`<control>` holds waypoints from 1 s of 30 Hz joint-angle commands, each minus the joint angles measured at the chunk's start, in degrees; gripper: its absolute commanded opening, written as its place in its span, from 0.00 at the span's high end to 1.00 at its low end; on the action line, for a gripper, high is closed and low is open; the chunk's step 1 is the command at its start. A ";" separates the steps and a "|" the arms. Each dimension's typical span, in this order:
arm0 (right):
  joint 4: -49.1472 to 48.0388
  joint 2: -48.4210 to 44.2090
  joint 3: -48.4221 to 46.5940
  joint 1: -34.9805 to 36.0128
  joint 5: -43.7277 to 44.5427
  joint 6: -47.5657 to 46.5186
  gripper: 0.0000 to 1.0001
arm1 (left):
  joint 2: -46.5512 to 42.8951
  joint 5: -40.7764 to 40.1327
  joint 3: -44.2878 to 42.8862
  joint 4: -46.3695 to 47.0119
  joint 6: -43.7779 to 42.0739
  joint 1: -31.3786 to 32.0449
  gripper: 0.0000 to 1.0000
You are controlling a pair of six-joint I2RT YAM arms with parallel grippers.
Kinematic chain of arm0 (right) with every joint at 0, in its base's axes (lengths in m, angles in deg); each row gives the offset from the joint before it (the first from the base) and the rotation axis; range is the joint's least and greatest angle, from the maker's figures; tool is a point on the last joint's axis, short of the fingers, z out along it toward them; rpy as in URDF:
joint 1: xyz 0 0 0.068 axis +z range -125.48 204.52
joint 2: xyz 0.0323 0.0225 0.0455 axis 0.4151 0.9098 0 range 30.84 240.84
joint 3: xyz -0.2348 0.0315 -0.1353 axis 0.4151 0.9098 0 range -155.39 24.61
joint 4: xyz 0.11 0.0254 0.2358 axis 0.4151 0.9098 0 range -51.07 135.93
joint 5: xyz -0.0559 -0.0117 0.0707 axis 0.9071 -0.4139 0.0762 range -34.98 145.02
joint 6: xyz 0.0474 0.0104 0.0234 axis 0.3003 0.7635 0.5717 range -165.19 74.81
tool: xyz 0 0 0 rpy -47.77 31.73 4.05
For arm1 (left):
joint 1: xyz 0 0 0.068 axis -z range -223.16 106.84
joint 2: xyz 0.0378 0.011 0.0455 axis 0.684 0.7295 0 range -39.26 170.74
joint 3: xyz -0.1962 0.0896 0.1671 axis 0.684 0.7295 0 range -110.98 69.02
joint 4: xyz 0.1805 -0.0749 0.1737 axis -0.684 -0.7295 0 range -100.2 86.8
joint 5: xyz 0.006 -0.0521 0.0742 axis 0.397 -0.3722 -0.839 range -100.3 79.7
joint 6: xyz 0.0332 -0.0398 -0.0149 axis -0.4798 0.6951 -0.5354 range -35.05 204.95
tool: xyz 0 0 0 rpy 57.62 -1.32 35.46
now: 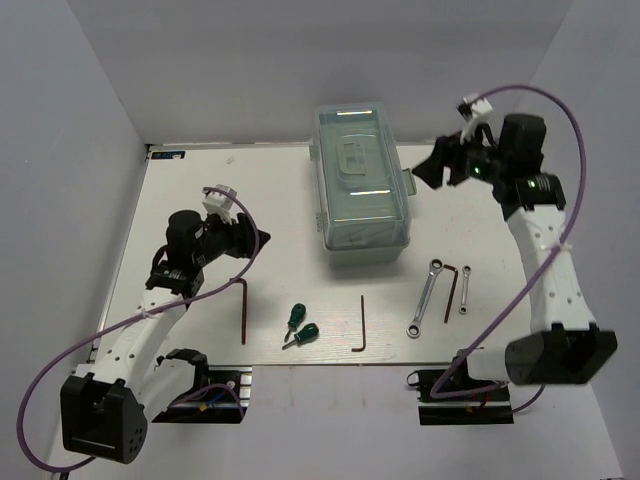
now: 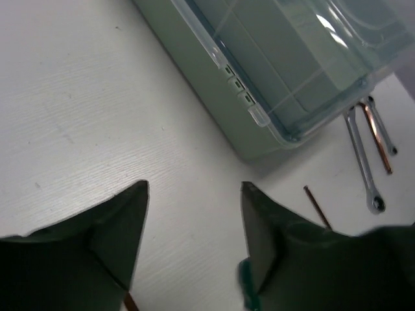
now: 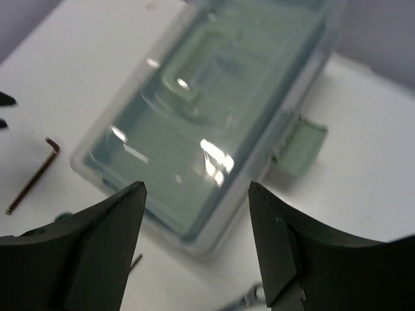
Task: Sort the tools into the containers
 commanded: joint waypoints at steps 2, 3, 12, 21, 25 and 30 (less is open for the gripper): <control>0.61 15.64 -14.82 5.31 -3.86 10.74 0.29 | 0.06 8.15 -1.37 3.44 0.42 -0.19 0.20; 0.26 17.86 -19.45 6.10 -4.72 14.33 0.29 | 0.06 9.12 -0.85 4.05 0.42 -0.19 0.12; -9.32 36.94 -35.32 15.42 6.23 28.95 0.27 | 2.43 12.20 0.30 8.27 1.56 -0.19 0.09; -8.71 42.75 -37.17 19.64 14.58 32.21 0.31 | 7.70 11.67 0.30 16.08 7.43 0.34 0.09; -8.09 44.15 -36.38 21.22 19.34 33.43 0.31 | 11.83 11.06 -0.31 21.70 11.65 0.34 0.09; -8.01 44.68 -35.76 23.50 23.21 33.70 0.31 | 16.57 11.06 -2.25 27.69 14.83 0.34 0.11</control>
